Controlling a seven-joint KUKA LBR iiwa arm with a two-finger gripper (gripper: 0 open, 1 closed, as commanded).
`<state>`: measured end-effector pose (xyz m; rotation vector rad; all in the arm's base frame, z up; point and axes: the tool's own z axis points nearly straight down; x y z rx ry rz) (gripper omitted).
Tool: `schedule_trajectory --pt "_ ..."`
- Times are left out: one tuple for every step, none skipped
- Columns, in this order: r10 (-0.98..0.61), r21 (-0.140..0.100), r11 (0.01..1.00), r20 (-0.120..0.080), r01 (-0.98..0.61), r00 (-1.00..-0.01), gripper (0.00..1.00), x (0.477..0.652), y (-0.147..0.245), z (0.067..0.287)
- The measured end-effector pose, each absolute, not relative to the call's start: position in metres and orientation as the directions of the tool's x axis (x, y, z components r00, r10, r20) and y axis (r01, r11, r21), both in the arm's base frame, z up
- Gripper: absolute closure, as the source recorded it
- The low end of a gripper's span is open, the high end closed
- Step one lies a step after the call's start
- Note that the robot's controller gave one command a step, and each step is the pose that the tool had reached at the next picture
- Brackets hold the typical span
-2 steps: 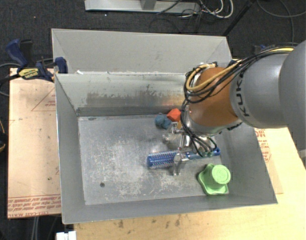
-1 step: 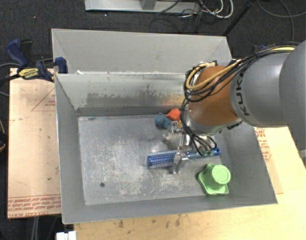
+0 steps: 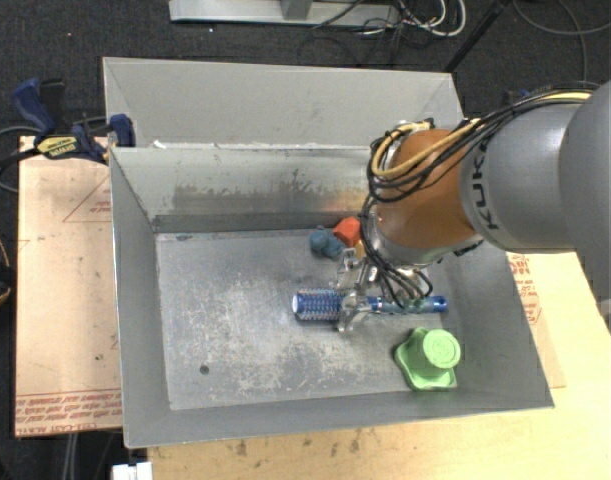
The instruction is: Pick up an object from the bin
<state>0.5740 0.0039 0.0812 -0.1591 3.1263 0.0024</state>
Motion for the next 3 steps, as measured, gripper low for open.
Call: schedule_trajectory --pt "-0.102 0.001 0.995 -0.003 -0.102 -0.995 1.0 0.575 0.004 0.093" --pt "-0.103 0.0 0.995 -0.007 -0.103 -0.995 1.0 0.576 0.005 0.151" --pt "-0.103 0.001 0.995 -0.003 -0.103 -0.995 1.0 0.576 0.005 0.163"
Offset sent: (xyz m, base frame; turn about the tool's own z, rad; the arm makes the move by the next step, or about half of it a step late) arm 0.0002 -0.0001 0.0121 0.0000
